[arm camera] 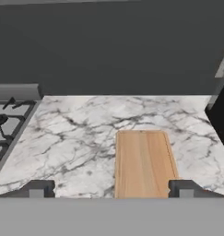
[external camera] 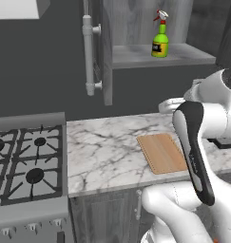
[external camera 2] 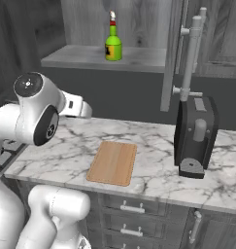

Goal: Grab the spray bottle from the cabinet, then place it next to the cutting board for sanitizing. Then grab the dish brush from the countertop next to the sink and place it next to the cutting board.

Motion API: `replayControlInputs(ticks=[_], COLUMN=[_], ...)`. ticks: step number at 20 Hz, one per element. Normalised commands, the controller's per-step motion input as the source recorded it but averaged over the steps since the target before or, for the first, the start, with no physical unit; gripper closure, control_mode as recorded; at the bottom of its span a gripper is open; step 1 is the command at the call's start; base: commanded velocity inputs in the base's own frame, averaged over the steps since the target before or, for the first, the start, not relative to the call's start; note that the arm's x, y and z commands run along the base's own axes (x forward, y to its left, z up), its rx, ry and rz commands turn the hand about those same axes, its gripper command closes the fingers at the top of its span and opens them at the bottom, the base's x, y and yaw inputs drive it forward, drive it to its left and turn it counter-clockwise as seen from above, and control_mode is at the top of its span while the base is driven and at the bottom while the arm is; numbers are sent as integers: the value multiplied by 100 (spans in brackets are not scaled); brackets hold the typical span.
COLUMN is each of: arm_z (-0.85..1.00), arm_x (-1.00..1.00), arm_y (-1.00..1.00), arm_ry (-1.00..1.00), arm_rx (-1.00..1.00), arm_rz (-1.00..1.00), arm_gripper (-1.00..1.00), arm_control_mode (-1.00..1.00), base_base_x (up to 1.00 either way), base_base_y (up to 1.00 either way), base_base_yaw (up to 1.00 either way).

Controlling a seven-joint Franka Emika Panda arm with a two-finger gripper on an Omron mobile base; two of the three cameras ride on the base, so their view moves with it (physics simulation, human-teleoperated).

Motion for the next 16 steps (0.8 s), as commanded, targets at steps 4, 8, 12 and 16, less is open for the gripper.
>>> replayControlInputs(ticks=[4, 8, 12, 16], arm_z=[97, 88, 69, 55], arm_x=[-37, -20, -13, 0], arm_y=[-3, -13, -23, -22], arm_ry=[-35, -22, -21, -12], arm_rx=[-7, -12, -12, -4], arm_rz=[0, 0, 0, 0], arm_gripper=[-100, -100, -100, -100], arm_control_mode=[-100, -100, -100, -100], base_base_x=[0, 0, 0, 0], base_base_y=[0, 0, 0, 0], base_base_yaw=[0, 0, 0, 0])
